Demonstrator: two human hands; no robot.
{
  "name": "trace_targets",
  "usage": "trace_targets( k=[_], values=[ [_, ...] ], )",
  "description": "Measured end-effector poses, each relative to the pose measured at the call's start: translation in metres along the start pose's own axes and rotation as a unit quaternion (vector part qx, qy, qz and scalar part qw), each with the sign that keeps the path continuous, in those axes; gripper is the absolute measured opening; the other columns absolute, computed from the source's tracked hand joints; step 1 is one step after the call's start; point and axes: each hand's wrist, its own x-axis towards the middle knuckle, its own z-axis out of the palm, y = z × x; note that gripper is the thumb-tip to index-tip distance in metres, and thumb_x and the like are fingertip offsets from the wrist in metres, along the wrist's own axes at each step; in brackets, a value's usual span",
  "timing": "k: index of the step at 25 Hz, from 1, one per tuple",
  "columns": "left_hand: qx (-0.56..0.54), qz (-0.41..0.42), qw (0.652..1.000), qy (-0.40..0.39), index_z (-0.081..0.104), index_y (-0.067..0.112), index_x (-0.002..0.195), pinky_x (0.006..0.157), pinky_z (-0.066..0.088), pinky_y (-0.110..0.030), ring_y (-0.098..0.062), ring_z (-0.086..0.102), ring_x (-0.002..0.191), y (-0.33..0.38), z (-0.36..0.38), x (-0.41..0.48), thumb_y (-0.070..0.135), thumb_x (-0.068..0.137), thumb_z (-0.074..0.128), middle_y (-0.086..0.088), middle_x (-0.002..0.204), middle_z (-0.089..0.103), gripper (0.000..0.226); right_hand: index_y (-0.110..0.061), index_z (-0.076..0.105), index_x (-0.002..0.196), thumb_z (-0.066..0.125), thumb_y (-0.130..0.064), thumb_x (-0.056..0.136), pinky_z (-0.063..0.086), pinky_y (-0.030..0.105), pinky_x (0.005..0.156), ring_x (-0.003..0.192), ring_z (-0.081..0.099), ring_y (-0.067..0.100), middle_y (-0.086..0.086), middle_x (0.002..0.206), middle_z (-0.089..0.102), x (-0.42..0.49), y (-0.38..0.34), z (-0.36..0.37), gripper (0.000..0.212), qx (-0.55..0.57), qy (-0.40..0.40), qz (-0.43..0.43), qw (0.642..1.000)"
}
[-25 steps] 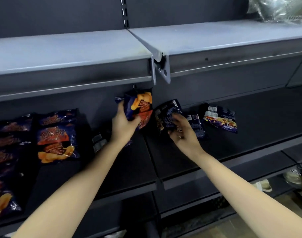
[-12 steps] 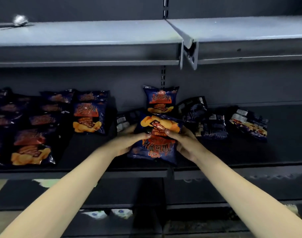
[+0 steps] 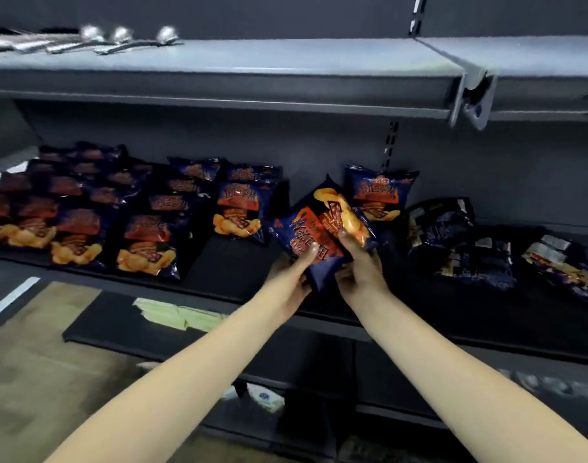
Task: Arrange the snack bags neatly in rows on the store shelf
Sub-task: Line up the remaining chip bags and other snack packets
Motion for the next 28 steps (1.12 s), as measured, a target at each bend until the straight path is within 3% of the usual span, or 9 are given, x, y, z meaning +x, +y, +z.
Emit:
trace_targets(
  k=[3, 8, 10, 13, 16, 18, 20, 24, 28],
  values=[
    [0.008, 0.05, 0.994, 0.094, 0.055, 0.001, 0.118, 0.084, 0.055, -0.04, -0.031, 0.063, 0.099, 0.021, -0.02, 0.004, 0.012, 0.079, 0.071, -0.019, 0.116, 0.063, 0.044, -0.015, 0.061, 0.11, 0.068, -0.009, 0.082, 0.051, 0.035, 0.089, 0.098, 0.064, 0.021, 0.009, 0.112, 0.066, -0.011, 0.025, 0.014, 0.029, -0.045, -0.011, 0.053, 0.998],
    [0.216, 0.082, 0.966, 0.112, 0.06, 0.015, 0.104, 0.095, 0.049, -0.041, -0.023, 0.065, 0.094, 0.068, -0.071, 0.008, 0.012, 0.076, 0.075, -0.013, 0.11, 0.067, 0.032, -0.02, 0.061, 0.101, 0.059, -0.007, 0.086, 0.048, 0.033, 0.09, 0.094, 0.064, 0.013, -0.002, 0.094, 0.071, -0.014, 0.033, 0.011, 0.019, -0.09, -0.108, 0.108, 0.984],
    [0.312, 0.09, 0.941, 0.095, 0.059, 0.012, 0.112, 0.098, 0.046, -0.038, -0.02, 0.063, 0.099, 0.09, -0.087, 0.01, 0.013, 0.076, 0.075, -0.008, 0.112, 0.066, 0.039, -0.022, 0.06, 0.101, 0.056, -0.008, 0.089, 0.048, 0.033, 0.089, 0.097, 0.063, 0.015, -0.003, 0.096, 0.069, -0.006, 0.027, 0.008, 0.019, -0.126, -0.122, 0.077, 0.981],
    [0.506, 0.051, 0.861, 0.02, 0.058, 0.019, 0.114, 0.094, 0.043, -0.029, -0.015, 0.059, 0.104, 0.112, -0.1, 0.009, 0.018, 0.076, 0.075, 0.001, 0.111, 0.065, 0.042, -0.025, 0.058, 0.108, 0.057, -0.009, 0.089, 0.048, 0.032, 0.09, 0.104, 0.06, 0.013, -0.001, 0.109, 0.063, 0.008, 0.012, 0.015, 0.025, -0.207, -0.144, -0.029, 0.967],
    [0.61, 0.019, 0.789, -0.072, 0.054, 0.023, 0.118, 0.089, 0.043, -0.024, -0.011, 0.058, 0.104, 0.123, -0.101, 0.009, 0.02, 0.079, 0.073, 0.008, 0.11, 0.062, 0.044, -0.026, 0.052, 0.124, 0.061, -0.022, 0.088, 0.042, 0.027, 0.096, 0.115, 0.053, 0.008, -0.002, 0.129, 0.055, 0.011, 0.005, 0.035, 0.037, -0.441, -0.202, -0.103, 0.869],
    [0.631, 0.017, 0.768, -0.108, 0.051, 0.023, 0.122, 0.09, 0.043, -0.023, -0.01, 0.057, 0.106, 0.127, -0.106, 0.014, 0.02, 0.078, 0.073, 0.009, 0.113, 0.061, 0.049, -0.023, 0.046, 0.133, 0.065, -0.028, 0.086, 0.034, 0.022, 0.099, 0.119, 0.045, 0.006, -0.008, 0.138, 0.044, 0.01, 0.018, 0.047, 0.051, -0.587, -0.246, -0.059, 0.769],
    [0.669, 0.006, 0.732, -0.126, 0.046, 0.024, 0.129, 0.093, 0.043, -0.023, -0.01, 0.054, 0.109, 0.13, -0.117, 0.021, 0.023, 0.075, 0.075, 0.009, 0.12, 0.058, 0.061, -0.021, 0.052, 0.127, 0.069, -0.024, 0.083, 0.041, 0.025, 0.097, 0.112, 0.052, 0.008, -0.002, 0.137, 0.05, 0.006, 0.042, 0.05, 0.047, -0.622, -0.303, 0.014, 0.722],
    [0.702, 0.06, 0.705, -0.086, 0.035, 0.027, 0.139, 0.103, 0.036, -0.023, -0.007, 0.044, 0.119, 0.138, -0.141, 0.033, 0.029, 0.072, 0.077, 0.012, 0.131, 0.047, 0.079, -0.021, 0.061, 0.109, 0.069, -0.009, 0.082, 0.048, 0.012, 0.078, 0.09, 0.064, 0.0, 0.001, 0.106, 0.068, 0.019, 0.073, 0.051, 0.031, -0.542, -0.303, -0.01, 0.784],
    [0.624, 0.279, 0.727, 0.066, 0.031, 0.027, 0.141, 0.114, 0.021, -0.033, -0.018, 0.026, 0.135, 0.128, -0.153, 0.046, 0.02, 0.075, 0.074, -0.001, 0.145, 0.032, 0.079, -0.033, 0.056, 0.103, 0.065, -0.015, 0.085, 0.049, 0.029, 0.086, 0.102, 0.061, 0.012, -0.004, 0.108, 0.064, 0.035, 0.094, 0.065, 0.027, -0.462, -0.143, -0.029, 0.875]
  ],
)
